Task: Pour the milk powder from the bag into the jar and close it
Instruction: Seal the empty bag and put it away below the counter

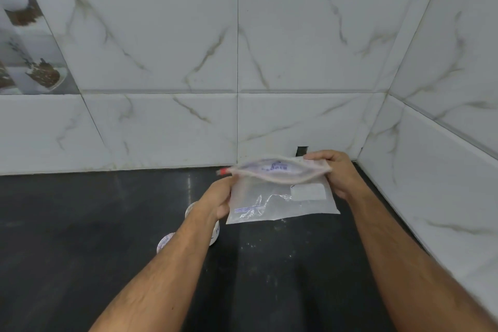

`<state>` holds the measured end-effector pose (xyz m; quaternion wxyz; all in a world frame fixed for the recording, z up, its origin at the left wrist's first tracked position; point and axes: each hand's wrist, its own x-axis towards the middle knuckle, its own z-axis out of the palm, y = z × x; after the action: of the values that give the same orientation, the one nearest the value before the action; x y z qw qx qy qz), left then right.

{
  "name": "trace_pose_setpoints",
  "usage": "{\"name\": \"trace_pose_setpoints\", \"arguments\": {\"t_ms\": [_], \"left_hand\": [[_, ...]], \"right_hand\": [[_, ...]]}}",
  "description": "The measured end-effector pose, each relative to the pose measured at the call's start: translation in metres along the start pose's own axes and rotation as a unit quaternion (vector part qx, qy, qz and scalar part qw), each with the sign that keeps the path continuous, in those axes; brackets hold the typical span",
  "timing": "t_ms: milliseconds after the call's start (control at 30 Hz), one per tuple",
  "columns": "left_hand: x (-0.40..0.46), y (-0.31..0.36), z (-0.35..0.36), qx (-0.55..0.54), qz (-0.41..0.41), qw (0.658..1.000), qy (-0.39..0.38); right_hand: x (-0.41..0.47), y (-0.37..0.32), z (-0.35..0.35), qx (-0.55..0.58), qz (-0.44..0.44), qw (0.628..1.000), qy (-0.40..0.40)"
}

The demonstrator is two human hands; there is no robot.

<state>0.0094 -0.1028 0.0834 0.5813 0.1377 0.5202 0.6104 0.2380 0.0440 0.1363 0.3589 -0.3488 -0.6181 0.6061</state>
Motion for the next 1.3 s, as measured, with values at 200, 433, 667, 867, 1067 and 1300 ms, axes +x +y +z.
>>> {"name": "trace_pose_setpoints", "arguments": {"t_ms": [200, 433, 667, 867, 1067, 1300], "left_hand": [[0.005, -0.005, -0.006, -0.051, -0.104, 0.992, -0.041], [0.018, -0.017, -0.006, 0.072, -0.092, 0.988, -0.097], [0.043, -0.029, 0.008, 0.071, -0.03, 0.997, -0.009], [0.064, -0.037, 0.006, 0.178, -0.024, 0.98, 0.084], [0.085, -0.045, 0.007, 0.245, -0.016, 0.956, 0.16], [0.123, -0.055, 0.004, 0.284, -0.009, 0.925, 0.252]], "right_hand": [[0.006, -0.002, -0.009, 0.003, 0.014, 0.999, -0.03], [0.012, 0.008, -0.03, 0.015, 0.049, 0.998, -0.049], [0.011, 0.05, -0.047, 0.185, 0.241, 0.941, -0.148], [0.031, 0.087, -0.042, 0.006, 0.258, 0.961, -0.104], [0.055, 0.119, -0.029, -0.1, 0.259, 0.96, -0.019], [0.086, 0.146, -0.015, -0.104, 0.288, 0.952, 0.022]]}}
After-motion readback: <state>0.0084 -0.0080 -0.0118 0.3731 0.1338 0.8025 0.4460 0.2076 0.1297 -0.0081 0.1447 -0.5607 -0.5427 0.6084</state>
